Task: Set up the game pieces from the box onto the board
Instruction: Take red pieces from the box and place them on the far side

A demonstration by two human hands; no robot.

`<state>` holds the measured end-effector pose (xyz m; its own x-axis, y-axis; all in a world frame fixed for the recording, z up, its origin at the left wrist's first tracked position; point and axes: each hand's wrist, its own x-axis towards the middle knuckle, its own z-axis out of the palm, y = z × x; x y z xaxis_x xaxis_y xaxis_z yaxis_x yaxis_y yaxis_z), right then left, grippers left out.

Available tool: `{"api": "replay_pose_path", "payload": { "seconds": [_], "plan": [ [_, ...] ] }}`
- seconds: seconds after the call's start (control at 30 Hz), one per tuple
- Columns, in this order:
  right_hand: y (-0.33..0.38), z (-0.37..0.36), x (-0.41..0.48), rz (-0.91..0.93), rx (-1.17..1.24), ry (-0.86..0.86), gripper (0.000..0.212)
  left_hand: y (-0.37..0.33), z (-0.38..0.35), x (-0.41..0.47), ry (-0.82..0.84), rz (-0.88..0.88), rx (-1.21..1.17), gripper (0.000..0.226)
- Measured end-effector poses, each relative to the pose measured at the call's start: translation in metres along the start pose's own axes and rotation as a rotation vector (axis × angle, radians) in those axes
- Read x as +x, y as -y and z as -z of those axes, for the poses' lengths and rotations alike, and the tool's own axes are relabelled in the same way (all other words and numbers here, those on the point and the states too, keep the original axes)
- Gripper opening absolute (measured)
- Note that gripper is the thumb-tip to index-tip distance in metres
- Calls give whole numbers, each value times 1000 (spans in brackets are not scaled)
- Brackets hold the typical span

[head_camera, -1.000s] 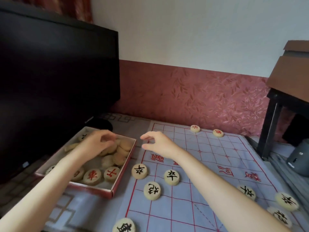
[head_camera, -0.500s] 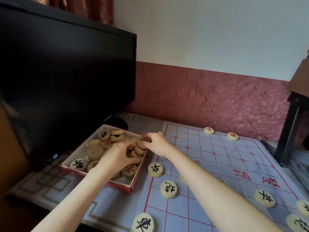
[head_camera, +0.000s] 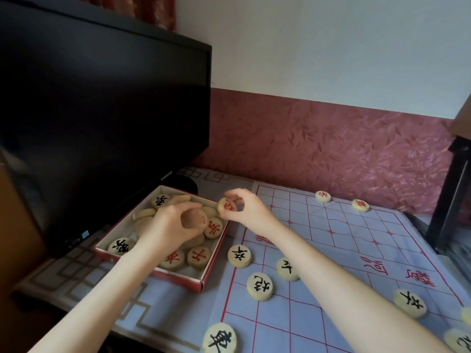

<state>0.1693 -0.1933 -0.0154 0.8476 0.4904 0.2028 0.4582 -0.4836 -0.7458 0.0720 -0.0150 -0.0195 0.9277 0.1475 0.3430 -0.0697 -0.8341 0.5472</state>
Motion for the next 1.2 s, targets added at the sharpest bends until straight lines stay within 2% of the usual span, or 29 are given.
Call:
{"api": "replay_pose_path", "payload": {
  "seconds": [0.23,0.67,1.07,1.2],
  "plan": [
    [-1,17,-15,-11,74,-18,54,-11,-4,1,1,-17,-151,51],
    [-40,76,-56,-188,64,-98,52,-56,-40,21,88,-35,-247,45],
    [-105,163,-97,-357,-15,-274,49,-130,-105,62,199,-182,-232,52],
    [-137,197,-109,-440,-119,-365,36,-160,-132,73,239,-233,-236,48]
  ]
}}
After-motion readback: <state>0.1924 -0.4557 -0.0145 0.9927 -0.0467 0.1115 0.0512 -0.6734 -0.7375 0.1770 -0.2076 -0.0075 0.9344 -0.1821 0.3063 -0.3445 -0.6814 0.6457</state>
